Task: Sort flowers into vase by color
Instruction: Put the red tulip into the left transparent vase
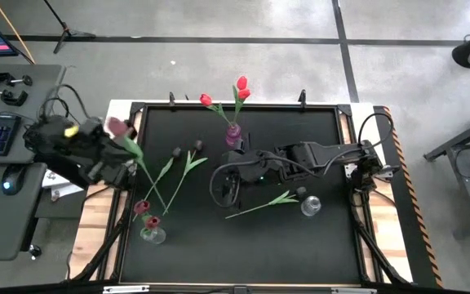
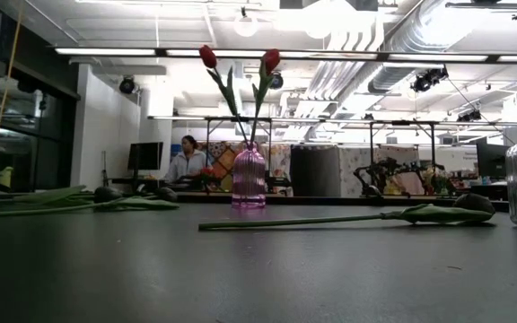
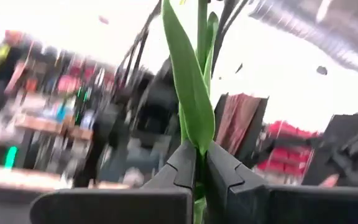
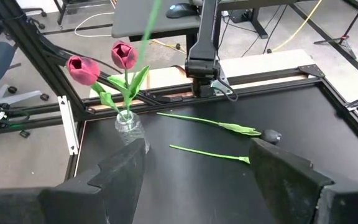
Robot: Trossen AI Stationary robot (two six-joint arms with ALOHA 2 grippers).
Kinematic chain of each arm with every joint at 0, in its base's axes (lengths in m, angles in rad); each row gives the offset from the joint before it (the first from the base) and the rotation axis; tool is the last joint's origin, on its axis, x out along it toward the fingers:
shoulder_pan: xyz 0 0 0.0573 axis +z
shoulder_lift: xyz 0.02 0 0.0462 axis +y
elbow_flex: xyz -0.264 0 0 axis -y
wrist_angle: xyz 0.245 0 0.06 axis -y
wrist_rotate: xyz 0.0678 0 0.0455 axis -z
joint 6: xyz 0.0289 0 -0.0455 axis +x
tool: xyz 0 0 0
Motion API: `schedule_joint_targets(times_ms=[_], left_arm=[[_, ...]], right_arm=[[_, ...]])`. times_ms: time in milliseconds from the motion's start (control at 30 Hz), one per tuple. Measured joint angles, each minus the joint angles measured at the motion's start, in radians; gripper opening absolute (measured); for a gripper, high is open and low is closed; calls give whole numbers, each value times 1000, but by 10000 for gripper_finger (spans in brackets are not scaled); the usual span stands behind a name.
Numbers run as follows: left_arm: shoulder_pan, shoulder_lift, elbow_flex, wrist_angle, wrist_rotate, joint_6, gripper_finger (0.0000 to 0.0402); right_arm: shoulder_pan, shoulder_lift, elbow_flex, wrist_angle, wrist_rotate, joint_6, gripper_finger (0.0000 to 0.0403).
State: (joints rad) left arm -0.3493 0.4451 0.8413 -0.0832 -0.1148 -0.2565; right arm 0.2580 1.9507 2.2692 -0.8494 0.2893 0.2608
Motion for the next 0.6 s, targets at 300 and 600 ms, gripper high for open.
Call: schedule_joint_targets(times_ms=[300, 600], left_arm=[[-44, 51, 95, 90, 270, 24, 0], [-64, 67, 200, 97, 384, 121, 0]], right_arm=[[-2, 0, 0, 0, 2, 31, 271], [-2, 1, 0, 0, 47, 65, 271]])
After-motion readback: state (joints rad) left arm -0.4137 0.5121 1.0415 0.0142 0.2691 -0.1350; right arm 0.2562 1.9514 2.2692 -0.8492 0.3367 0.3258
